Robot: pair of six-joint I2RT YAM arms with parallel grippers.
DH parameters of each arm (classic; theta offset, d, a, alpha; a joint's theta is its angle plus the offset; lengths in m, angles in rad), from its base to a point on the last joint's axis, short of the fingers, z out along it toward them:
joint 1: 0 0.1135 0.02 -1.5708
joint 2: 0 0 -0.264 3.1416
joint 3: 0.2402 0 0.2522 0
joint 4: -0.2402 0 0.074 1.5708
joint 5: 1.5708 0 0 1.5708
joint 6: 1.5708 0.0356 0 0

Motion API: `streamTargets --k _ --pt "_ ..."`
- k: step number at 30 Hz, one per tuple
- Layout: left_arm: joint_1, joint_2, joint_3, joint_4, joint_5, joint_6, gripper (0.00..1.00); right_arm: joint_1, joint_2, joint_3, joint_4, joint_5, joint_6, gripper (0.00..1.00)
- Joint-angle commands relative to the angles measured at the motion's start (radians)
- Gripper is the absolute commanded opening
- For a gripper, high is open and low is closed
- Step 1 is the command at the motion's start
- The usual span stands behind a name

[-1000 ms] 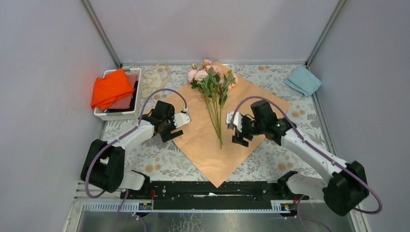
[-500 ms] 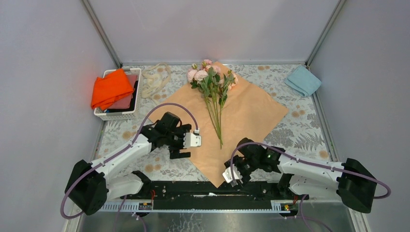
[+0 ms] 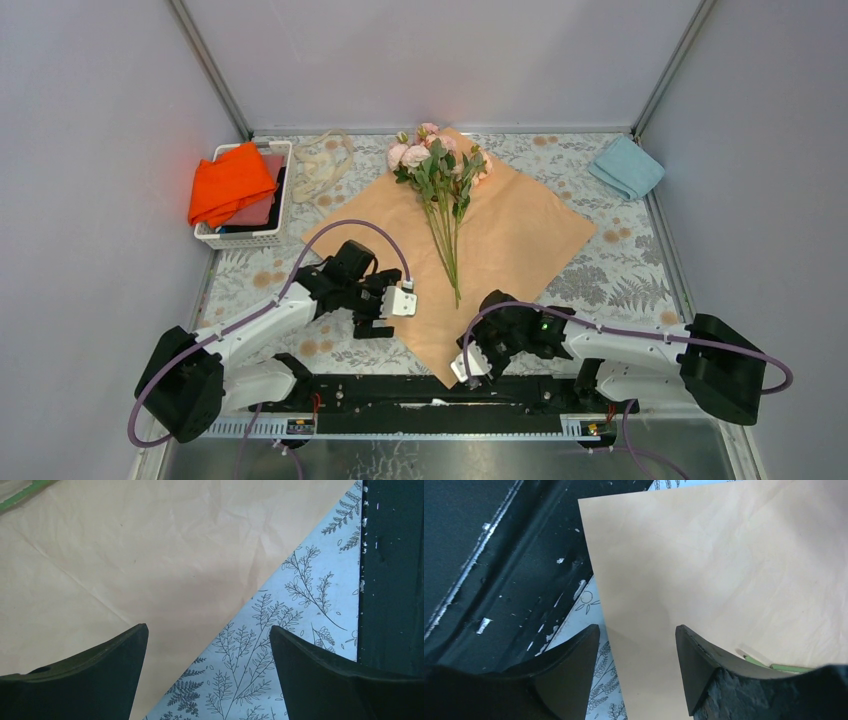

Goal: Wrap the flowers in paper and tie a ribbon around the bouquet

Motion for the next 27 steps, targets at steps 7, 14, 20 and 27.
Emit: streamTargets --k 7,14,20,27 --pt "-0.012 -0.002 -0.015 0.072 0.022 0.006 0.99 0.009 0.031 0.021 -0.049 0.080 -0.078 0.68" --pt "-0.012 -0.010 -0.024 0.049 0.013 0.036 0.99 0.012 0.044 0.053 -0.178 0.018 -0.104 0.78" --pt "-0.013 -0.001 -0.021 0.046 0.012 0.052 0.99 0.031 0.125 0.085 -0.191 0.040 -0.112 0.79" --pt "-0.012 0.006 -0.017 0.046 0.007 0.065 0.99 0.036 0.177 0.083 -0.077 0.118 -0.066 0.71"
